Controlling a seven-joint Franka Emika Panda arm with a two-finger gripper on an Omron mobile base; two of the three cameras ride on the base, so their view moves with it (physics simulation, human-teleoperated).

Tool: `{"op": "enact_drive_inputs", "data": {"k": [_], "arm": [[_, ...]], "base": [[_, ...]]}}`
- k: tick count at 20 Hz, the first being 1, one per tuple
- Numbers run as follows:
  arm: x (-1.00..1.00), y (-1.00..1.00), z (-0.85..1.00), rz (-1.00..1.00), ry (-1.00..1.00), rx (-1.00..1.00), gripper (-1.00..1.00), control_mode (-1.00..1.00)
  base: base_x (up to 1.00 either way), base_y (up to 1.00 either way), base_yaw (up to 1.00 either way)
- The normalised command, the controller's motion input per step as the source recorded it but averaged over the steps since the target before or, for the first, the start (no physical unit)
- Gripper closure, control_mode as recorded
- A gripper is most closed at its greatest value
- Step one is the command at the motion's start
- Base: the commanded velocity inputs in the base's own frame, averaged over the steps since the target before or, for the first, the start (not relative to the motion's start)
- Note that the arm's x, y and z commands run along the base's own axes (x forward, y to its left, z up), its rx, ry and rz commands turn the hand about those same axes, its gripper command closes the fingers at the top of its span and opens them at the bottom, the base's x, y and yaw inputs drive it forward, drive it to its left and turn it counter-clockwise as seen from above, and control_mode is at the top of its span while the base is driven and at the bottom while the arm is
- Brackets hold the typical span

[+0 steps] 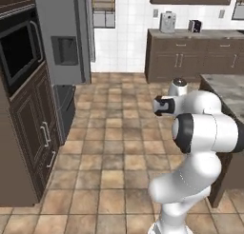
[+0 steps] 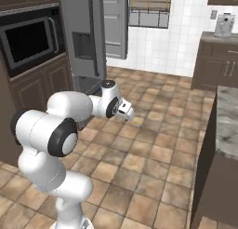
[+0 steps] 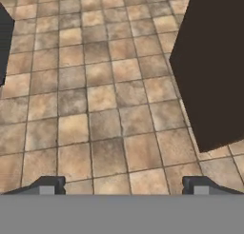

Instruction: Take the cheese, chicken drumstick, and lime from the fridge and place them on the plate on the dining counter to create an appetizer plate.

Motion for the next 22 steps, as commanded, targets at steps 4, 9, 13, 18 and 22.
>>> {"op": "enact_drive_inputs", "data": {"k": [4,9,13,18,22], "arm": [[0.00,0.00,0.00,0.00,0.00,0.00,-1.00,1.00],[0.00,0.00,0.00,0.00,0.00,0.00,-1.00,1.00],[0.00,0.00,0.00,0.00,0.00,0.00,-1.00,1.00],[0.00,0.00,0.00,0.00,0.00,0.00,-1.00,1.00],[0.00,0.00,0.00,0.00,0.00,0.00,-1.00,1.00]], "base": [[1.00,0.40,0.00],[1.00,0.00,-0.02],[1.00,-0.08,-0.01],[1.00,-0.04,0.00],[1.00,-0.17,0.08]]}}
